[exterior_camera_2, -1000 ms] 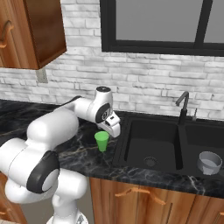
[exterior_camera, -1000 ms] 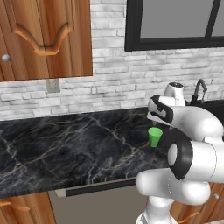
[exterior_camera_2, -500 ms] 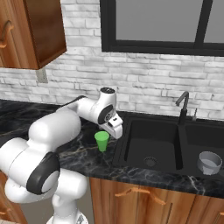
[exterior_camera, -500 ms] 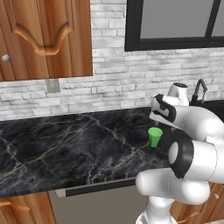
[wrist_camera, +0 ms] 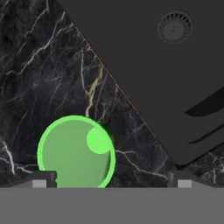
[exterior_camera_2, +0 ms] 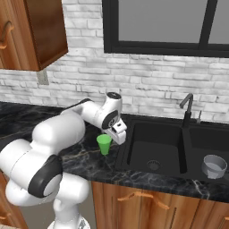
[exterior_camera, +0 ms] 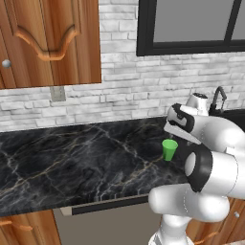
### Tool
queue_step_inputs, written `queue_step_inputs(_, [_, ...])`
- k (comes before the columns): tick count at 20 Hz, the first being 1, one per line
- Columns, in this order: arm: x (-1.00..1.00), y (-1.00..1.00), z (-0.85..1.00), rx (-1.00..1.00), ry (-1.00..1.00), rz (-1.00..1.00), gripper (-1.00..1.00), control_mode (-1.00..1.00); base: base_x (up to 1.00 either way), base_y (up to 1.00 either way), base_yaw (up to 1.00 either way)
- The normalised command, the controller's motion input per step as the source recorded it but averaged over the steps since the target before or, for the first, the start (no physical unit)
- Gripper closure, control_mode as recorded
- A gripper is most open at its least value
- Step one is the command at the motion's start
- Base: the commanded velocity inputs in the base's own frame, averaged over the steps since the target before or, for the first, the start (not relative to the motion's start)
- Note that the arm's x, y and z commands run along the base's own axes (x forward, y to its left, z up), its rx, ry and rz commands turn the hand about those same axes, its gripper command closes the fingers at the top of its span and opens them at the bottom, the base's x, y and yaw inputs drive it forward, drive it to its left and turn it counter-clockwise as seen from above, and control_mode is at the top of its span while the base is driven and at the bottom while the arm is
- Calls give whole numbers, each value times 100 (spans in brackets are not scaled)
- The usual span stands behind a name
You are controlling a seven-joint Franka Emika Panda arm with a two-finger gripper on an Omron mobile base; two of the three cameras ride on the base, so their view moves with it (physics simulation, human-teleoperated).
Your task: Move any existing items from the left basin to the right basin for drying. Then move the cup from the counter to the left basin of the sink for washing.
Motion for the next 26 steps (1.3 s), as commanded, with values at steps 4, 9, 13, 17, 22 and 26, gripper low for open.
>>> queue_step_inputs(4, [0,0,-10,4,0,0,-100,-100,0,0,0])
queue_step_inputs(9, [-1,0,-8,1,0,0,-100,-100,0,0,0])
queue_step_inputs(13, [0,0,-10,0,0,0,-100,-100,0,0,0])
queue_step_inputs(17, [0,0,-12,0,0,0,-100,-100,0,0,0])
queue_step_inputs(22, [0,0,-13,0,0,0,-100,-100,0,0,0])
queue_step_inputs(26, [0,0,-17,0,0,0,-100,-100,0,0,0])
